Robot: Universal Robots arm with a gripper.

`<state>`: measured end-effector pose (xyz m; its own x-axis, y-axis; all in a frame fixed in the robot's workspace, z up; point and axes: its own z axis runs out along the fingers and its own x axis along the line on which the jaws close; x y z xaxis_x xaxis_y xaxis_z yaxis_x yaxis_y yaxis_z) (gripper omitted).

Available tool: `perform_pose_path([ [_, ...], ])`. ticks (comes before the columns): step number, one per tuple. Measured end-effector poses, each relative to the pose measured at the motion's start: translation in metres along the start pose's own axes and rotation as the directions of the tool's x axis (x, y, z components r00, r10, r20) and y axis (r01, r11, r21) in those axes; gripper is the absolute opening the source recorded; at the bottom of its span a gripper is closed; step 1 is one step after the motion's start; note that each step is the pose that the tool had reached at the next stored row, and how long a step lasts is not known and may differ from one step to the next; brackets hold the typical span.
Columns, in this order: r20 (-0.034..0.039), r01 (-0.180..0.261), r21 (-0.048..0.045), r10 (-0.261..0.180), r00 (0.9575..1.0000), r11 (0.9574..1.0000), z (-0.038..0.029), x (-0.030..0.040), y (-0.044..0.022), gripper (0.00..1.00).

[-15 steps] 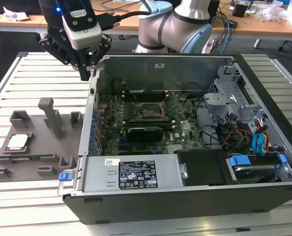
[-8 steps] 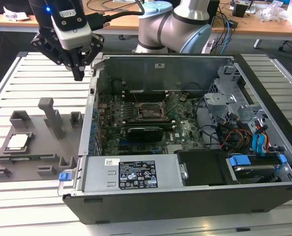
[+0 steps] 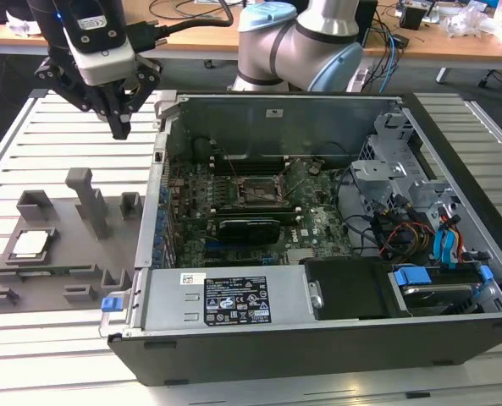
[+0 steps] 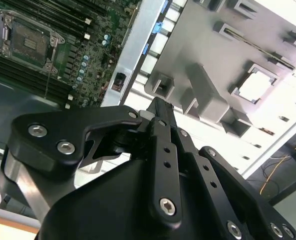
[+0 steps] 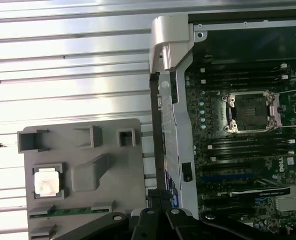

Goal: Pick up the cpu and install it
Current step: 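Reach for the cpu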

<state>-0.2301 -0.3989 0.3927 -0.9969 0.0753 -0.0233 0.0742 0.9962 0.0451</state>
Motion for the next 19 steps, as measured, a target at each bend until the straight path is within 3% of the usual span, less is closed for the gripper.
perform_pose_path([
  [5, 0.0000, 0.000, 0.0000, 0.000, 1.0000, 1.0000, -0.0001, 0.0089, -0.0007, 0.11],
  [8, -0.0001, 0.000, 0.0001, 0.000, 1.0000, 1.0000, -0.0003, 0.0197, -0.0015, 0.11],
  [19, 0.0000, 0.000, 0.0000, 0.000, 1.0000, 1.0000, -0.0006, 0.0401, -0.0030, 0.11],
])
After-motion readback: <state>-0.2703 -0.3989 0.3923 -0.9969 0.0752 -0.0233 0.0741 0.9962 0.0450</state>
